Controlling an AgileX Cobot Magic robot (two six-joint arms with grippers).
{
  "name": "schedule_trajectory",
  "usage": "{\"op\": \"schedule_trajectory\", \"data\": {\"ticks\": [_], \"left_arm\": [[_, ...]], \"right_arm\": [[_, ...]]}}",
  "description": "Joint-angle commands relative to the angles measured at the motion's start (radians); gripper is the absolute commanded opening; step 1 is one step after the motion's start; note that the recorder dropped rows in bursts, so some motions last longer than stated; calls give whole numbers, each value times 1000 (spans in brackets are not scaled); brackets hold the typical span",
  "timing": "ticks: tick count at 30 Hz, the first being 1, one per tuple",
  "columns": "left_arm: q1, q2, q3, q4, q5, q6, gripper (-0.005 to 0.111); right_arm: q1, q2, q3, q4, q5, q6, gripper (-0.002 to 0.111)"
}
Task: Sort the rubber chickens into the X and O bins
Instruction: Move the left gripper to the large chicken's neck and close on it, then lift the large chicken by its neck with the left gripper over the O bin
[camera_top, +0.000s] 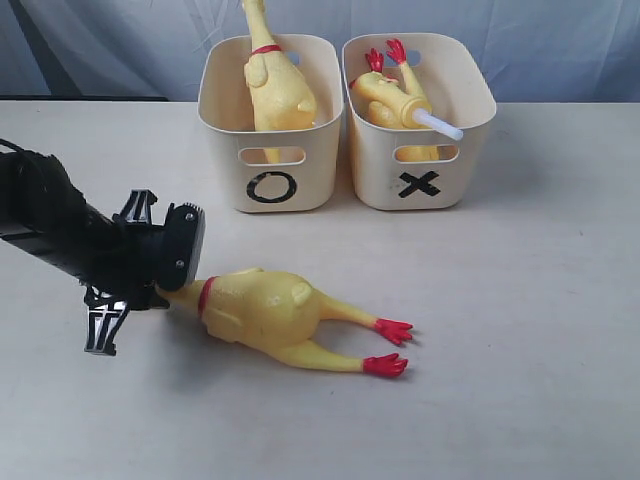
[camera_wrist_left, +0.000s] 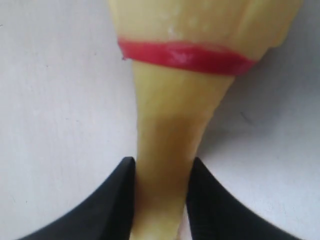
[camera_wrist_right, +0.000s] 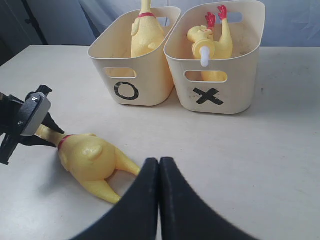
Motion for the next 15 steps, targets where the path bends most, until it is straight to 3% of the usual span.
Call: {"op": "schedule_trajectory", "data": {"ticks": [1, 8, 15], "left_arm": [[-3, 1, -1, -8, 13, -1, 16], [-3, -4, -1, -61, 66, -3, 1], [-3, -74, -1, -146, 96, -3, 0]], "right_arm": [[-5, -4, 4, -1, -9, -5, -1], [-5, -4, 4, -1, -9, -5, -1], [-5, -4, 4, -1, -9, -5, -1]]}}
